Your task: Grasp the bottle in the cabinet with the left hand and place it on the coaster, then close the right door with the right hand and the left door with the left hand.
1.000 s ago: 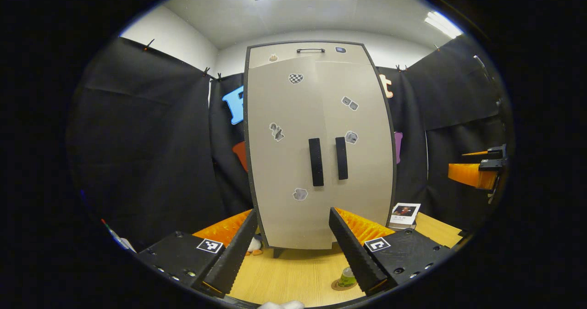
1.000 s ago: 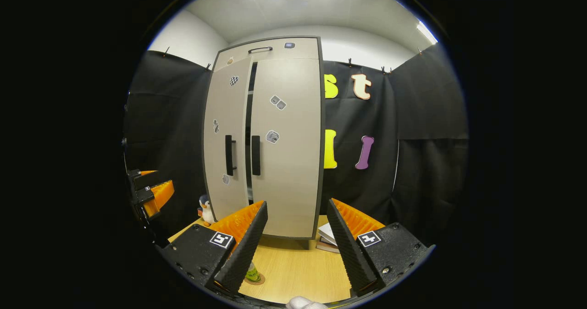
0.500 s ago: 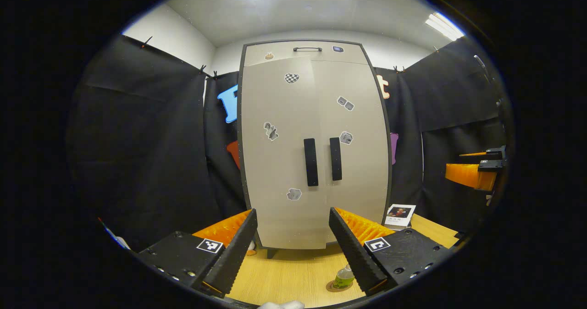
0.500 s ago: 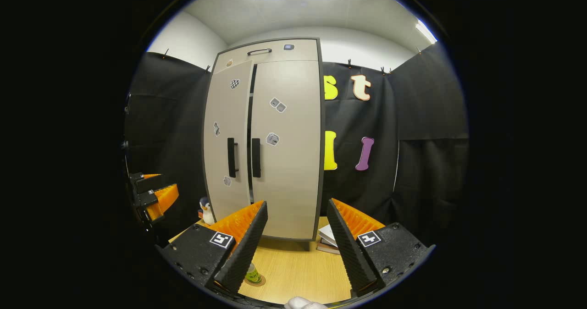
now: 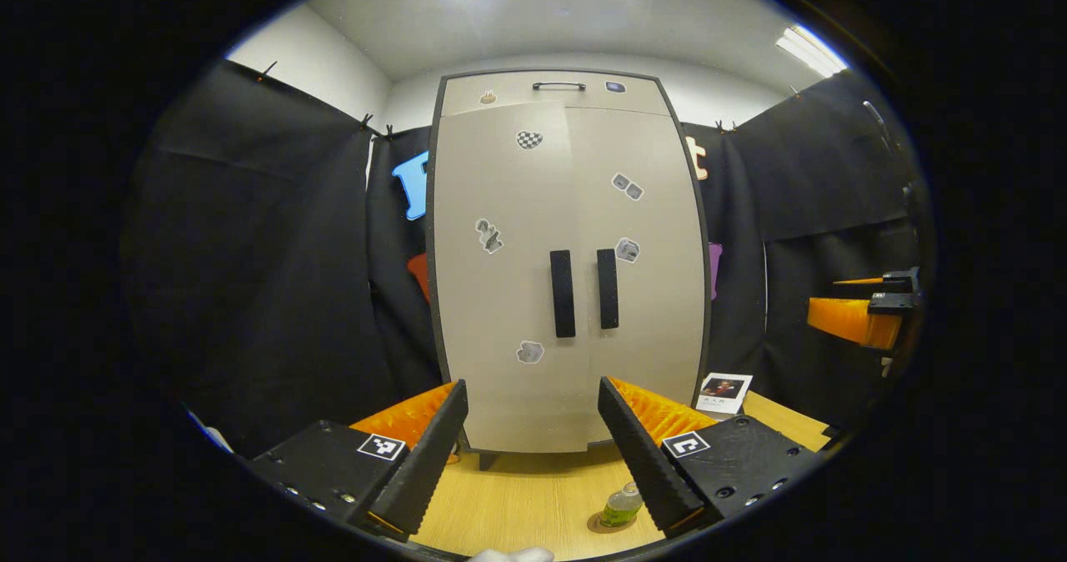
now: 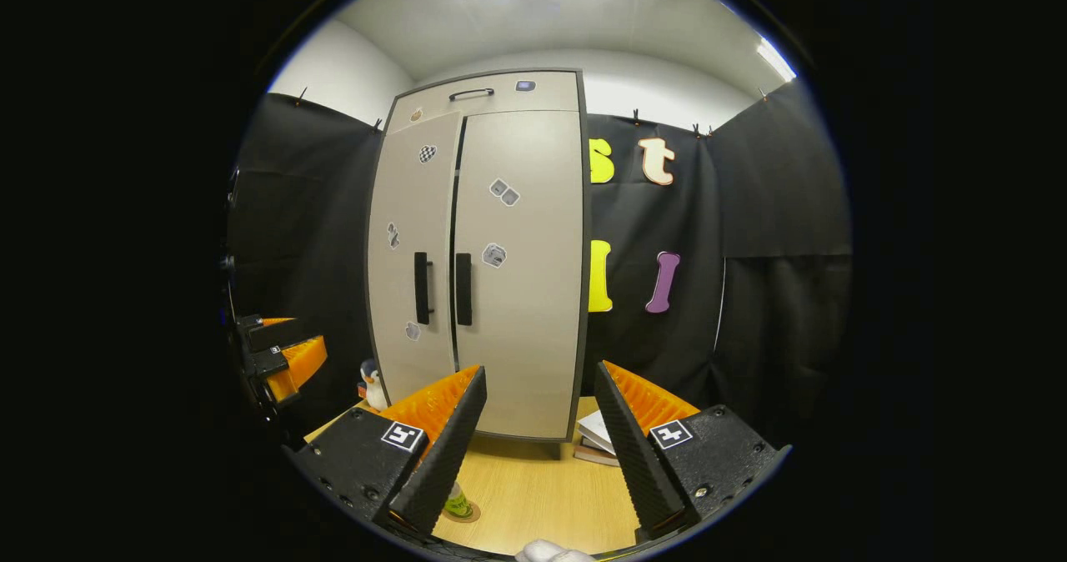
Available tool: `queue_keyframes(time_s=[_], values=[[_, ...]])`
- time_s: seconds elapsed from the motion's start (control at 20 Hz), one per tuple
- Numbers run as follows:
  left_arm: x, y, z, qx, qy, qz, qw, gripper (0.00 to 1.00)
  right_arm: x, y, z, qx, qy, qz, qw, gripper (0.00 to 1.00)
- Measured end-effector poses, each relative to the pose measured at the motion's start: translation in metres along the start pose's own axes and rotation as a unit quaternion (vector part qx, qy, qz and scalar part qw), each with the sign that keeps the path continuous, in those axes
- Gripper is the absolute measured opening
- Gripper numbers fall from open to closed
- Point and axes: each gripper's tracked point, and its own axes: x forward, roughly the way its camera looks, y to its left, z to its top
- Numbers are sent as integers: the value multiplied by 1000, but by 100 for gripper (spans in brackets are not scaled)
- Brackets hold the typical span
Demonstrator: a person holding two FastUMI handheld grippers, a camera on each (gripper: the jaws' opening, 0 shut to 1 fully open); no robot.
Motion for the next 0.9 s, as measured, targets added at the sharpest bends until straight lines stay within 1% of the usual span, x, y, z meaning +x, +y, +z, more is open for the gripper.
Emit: queue_keyframes(time_s=[0.9], values=[[21, 16, -12, 3, 6, 8, 1000, 96, 22, 3, -10, 7, 11, -8, 1000, 81]])
